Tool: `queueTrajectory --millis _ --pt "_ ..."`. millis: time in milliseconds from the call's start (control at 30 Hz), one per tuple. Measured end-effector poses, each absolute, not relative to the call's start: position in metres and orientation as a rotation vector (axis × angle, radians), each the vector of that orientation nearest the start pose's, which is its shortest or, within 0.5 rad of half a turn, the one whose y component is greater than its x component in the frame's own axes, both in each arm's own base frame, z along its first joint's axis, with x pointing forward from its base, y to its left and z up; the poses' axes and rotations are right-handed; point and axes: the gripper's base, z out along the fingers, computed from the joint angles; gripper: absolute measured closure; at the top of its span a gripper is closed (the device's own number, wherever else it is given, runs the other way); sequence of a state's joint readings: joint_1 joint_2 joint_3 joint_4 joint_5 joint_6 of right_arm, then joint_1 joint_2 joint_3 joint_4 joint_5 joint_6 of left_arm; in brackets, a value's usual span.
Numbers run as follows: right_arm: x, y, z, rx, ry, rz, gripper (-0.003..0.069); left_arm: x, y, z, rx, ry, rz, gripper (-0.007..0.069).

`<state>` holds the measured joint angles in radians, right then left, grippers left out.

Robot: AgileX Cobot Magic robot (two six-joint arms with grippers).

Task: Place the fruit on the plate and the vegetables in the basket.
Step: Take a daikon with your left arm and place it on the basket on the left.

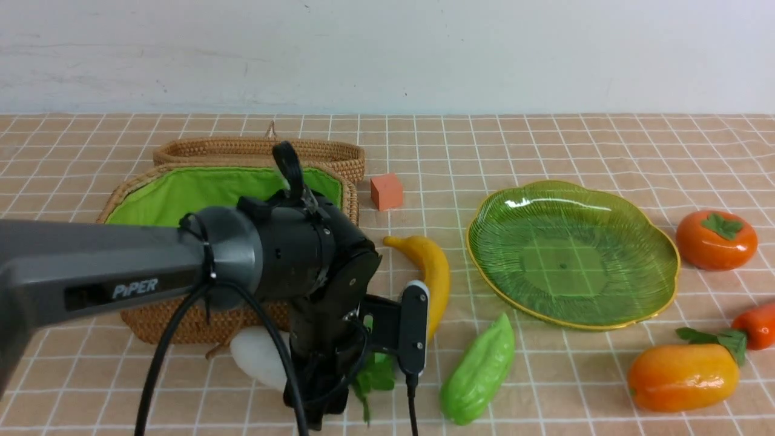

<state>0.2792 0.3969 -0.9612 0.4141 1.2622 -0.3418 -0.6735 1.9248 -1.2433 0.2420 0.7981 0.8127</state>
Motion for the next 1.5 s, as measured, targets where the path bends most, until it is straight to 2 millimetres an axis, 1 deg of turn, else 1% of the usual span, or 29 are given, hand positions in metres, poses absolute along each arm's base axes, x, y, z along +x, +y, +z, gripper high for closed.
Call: queueTrajectory --millis 33,67,100,133,200,300,400,467,500,533,633,667,700,733,767,800,833,900,933,967,1033,1100,1133,1200,1300,1333,1400,1500 --pt "0.001 0.036 0.391 -0.736 2.01 0.464 0.0516 0.299 -0.219 0.163 -2.391 -2.242 -0.321 0.0088" --pt "0.001 0.036 0.391 -0.735 2.009 0.464 0.0516 0.299 -0.219 0.162 -2.373 -2.243 -0.317 0.0123" --pt "0.001 0.036 0.391 -0.735 2.009 0.464 0.0516 0.299 -0.219 0.162 -2.372 -2.245 -0.316 0.0127" --pt "0.001 0.036 0.391 -0.735 2.008 0.464 0.0516 0.298 -0.219 0.161 -2.33 -2.274 -0.309 0.0142" --pt "0.001 0.036 0.391 -0.734 2.007 0.464 0.0516 0.298 -0.218 0.161 -2.298 -2.294 -0.307 0.0141" --pt "0.001 0.037 0.392 -0.73 2.0 0.463 0.0516 0.295 -0.215 0.163 -2.197 -2.352 -0.303 0.0142" --pt "0.002 0.037 0.393 -0.722 1.989 0.462 0.0516 0.293 -0.213 0.166 -2.16 -2.376 -0.302 0.0142" --pt "0.003 0.037 0.394 -0.713 1.975 0.461 0.0516 0.29 -0.212 0.179 -2.15 -2.431 -0.295 0.0142" --pt "0.003 0.037 0.394 -0.709 1.969 0.46 0.0516 0.288 -0.211 0.187 -2.141 -2.464 -0.282 0.0142" --pt "0.004 0.037 0.395 -0.706 1.961 0.459 0.0516 0.286 -0.212 0.2 -2.121 -2.514 -0.258 0.0142" --pt "0.004 0.037 0.396 -0.707 1.941 0.45 0.0516 0.277 -0.214 0.232 -2.11 -2.596 -0.246 0.0142" --pt "0.005 0.037 0.397 -0.706 1.933 0.447 0.0516 0.273 -0.217 0.248 -2.124 -2.629 -0.256 0.0142" --pt "0.005 0.037 0.398 -0.701 1.922 0.445 0.0515 0.267 -0.219 0.273 -2.166 -2.668 -0.291 0.0142" --pt "0.006 0.037 0.398 -0.7 1.921 0.445 0.0515 0.266 -0.219 0.277 -2.174 -2.674 -0.3 0.0142" --pt "0.006 0.037 0.399 -0.694 1.91 0.443 0.0515 0.264 -0.219 0.303 -2.23 -2.724 -0.372 0.0142" --pt "0.007 0.037 0.4 -0.685 1.896 0.442 0.0515 0.265 -0.216 0.324 -2.271 -2.768 -0.461 0.0142" --pt "0.008 0.037 0.402 -0.676 1.883 0.44 0.0515 0.269 -0.213 0.339 -2.298 -2.796 -0.557 0.0142" --pt "0.009 0.036 0.405 -0.655 1.848 0.435 0.0512 0.284 -0.201 0.359 -2.306 -2.843 -0.761 0.0142" --pt "0.009 0.036 0.405 -0.655 1.848 0.435 0.0512 0.285 -0.2 0.36 -2.304 -2.851 -0.764 0.0142" --pt "0.011 0.036 0.407 -0.639 1.823 0.434 0.0511 0.3 -0.192 0.36 -2.286 -2.88 -0.845 0.0142" --pt "0.012 0.036 0.41 -0.619 1.791 0.43 0.051 0.322 -0.184 0.349 -2.247 -2.913 -0.882 0.0142" --pt "0.013 0.036 0.412 -0.609 1.776 0.428 0.0508 0.347 -0.176 0.327 -2.187 -2.931 -0.884 0.0142" --pt "0.013 0.036 0.412 -0.609 1.775 0.428 0.0507 0.351 -0.175 0.323 -2.174 -2.934 -0.882 0.0142" --pt "0.013 0.036 0.412 -0.609 1.775 0.428 0.0505 0.366 -0.168 0.302 -2.107 -2.938 -0.868 0.0142" --pt "0.013 0.036 0.412 -0.609 1.776 0.428 0.0503 0.375 -0.162 0.288 -2.048 -2.939 -0.852 0.0142" --pt "0.013 0.036 0.412 -0.61 1.778 0.428 0.0503 0.375 -0.161 0.287 -2.019 -2.956 -0.837 0.0124" --pt "0.013 0.036 0.411 -0.611 1.778 0.428 0.0502 0.373 -0.161 0.289 -1.993 -2.988 -0.819 0.0056" --pt "0.013 0.036 0.412 -0.61 1.777 0.431 0.0503 0.371 -0.161 0.293 -1.934 -3.054 -0.775 -0.0022"
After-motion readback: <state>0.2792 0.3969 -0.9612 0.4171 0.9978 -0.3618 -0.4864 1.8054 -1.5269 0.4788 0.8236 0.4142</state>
